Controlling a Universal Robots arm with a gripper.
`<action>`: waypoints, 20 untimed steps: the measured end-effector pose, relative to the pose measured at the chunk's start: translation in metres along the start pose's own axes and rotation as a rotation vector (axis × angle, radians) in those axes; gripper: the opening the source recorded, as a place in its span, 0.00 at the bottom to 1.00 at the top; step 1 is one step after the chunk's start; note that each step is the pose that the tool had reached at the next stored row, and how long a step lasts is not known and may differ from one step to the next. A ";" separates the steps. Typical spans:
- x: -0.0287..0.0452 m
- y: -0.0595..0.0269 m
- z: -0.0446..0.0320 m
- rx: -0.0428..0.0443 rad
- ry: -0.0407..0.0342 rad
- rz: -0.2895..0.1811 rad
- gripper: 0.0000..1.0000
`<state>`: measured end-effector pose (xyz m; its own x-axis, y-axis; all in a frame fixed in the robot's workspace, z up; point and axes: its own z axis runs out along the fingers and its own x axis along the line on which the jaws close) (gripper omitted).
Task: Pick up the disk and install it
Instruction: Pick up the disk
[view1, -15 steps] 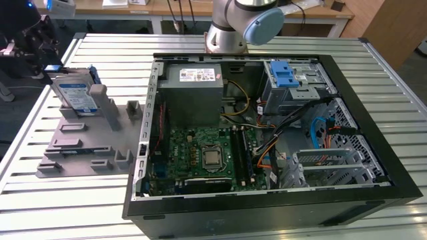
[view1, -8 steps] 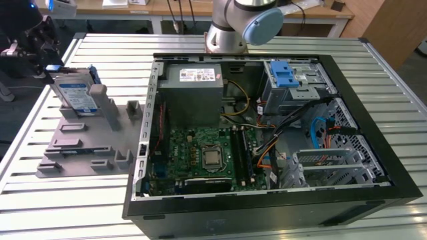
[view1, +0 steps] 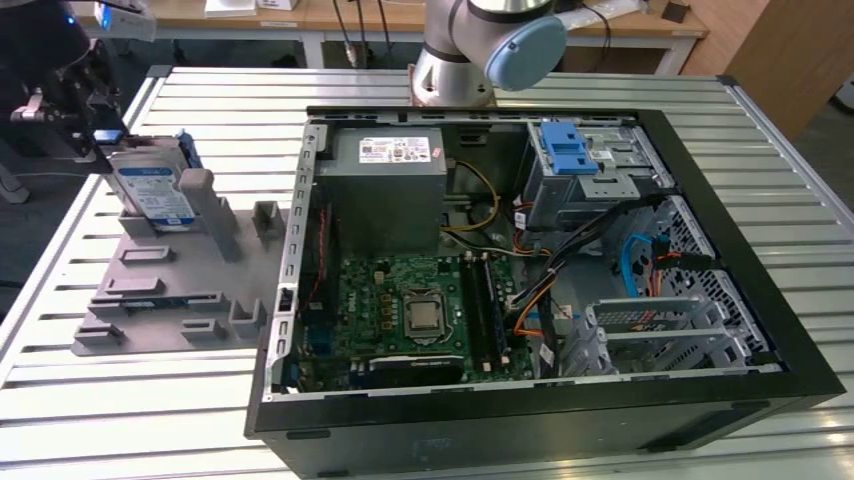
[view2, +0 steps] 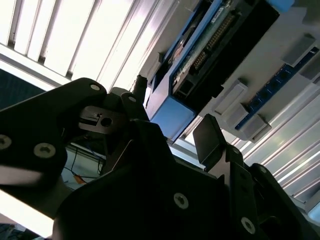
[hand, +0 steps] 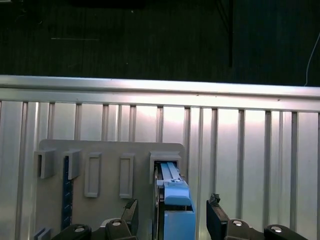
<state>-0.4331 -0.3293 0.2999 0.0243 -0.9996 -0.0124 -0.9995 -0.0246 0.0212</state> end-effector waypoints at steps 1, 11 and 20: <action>0.0000 0.0000 0.0010 0.0000 0.0000 0.000 0.65; 0.0023 0.0000 0.0086 0.0000 0.0000 0.000 0.57; 0.0031 0.0000 0.0069 0.0029 0.0024 0.000 0.36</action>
<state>-0.4332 -0.3324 0.2930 0.0245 -0.9996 -0.0100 -0.9995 -0.0247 0.0183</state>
